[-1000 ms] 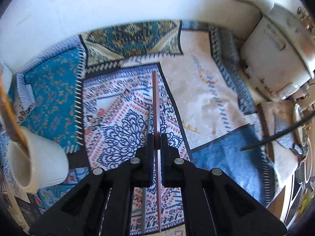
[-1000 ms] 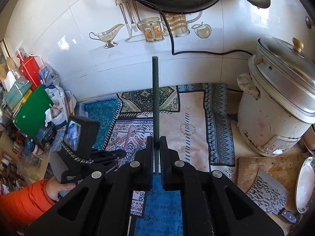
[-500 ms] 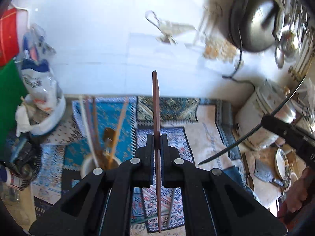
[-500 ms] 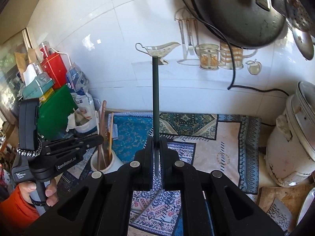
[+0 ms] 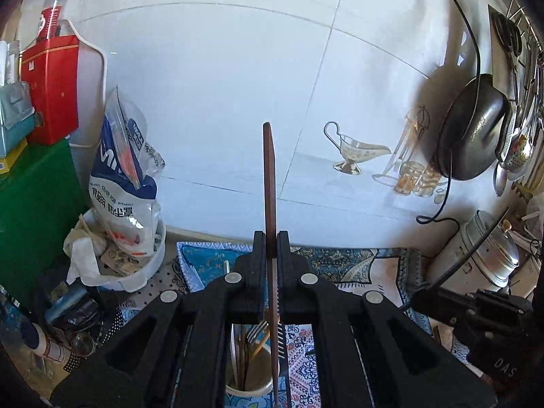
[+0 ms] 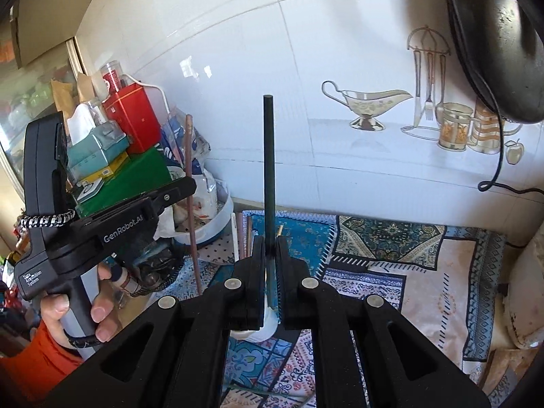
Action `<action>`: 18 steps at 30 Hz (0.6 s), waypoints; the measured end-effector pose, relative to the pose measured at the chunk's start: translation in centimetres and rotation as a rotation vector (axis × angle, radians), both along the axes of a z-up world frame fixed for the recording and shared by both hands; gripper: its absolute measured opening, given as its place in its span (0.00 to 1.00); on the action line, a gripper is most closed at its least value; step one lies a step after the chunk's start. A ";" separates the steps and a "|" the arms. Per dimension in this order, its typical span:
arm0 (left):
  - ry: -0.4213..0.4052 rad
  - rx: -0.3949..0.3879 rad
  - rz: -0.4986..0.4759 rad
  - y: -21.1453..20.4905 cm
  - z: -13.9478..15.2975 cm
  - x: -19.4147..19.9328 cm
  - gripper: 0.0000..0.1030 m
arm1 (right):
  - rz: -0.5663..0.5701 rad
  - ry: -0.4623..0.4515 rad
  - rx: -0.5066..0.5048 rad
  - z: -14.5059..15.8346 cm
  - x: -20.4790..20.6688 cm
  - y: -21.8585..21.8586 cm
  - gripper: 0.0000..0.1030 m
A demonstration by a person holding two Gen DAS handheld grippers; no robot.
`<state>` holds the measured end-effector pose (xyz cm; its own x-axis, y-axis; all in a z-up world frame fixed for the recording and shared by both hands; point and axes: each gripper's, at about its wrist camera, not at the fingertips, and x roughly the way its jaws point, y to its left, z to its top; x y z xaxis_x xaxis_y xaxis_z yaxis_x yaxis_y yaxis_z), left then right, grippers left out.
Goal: Organize utensils
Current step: 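Lift reddish-brown chopstick upright and carry it above the white cup, then lower reddish-brown chopstick into white cup and open left tool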
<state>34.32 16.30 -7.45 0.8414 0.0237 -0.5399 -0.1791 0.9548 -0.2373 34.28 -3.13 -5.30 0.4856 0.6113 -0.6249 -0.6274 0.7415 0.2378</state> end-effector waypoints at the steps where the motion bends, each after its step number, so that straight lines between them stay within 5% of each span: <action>1: -0.018 -0.001 0.004 0.4 -0.2 0.2 0.04 | 0.003 0.007 0.000 -0.2 0.0 0.6 0.05; 5: -0.052 -0.005 0.022 1.8 -1.4 1.1 0.04 | 0.013 0.036 -0.013 -1.3 0.0 2.5 0.05; 18: 0.044 0.030 0.026 2.7 -10.2 2.1 0.04 | 0.017 0.153 -0.117 -7.6 0.9 5.9 0.05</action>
<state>36.37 18.96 -17.62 0.8158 0.0618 -0.5750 -0.2131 0.9564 -0.1996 35.18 2.78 -12.85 0.3697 0.5377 -0.7578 -0.6033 0.7592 0.2444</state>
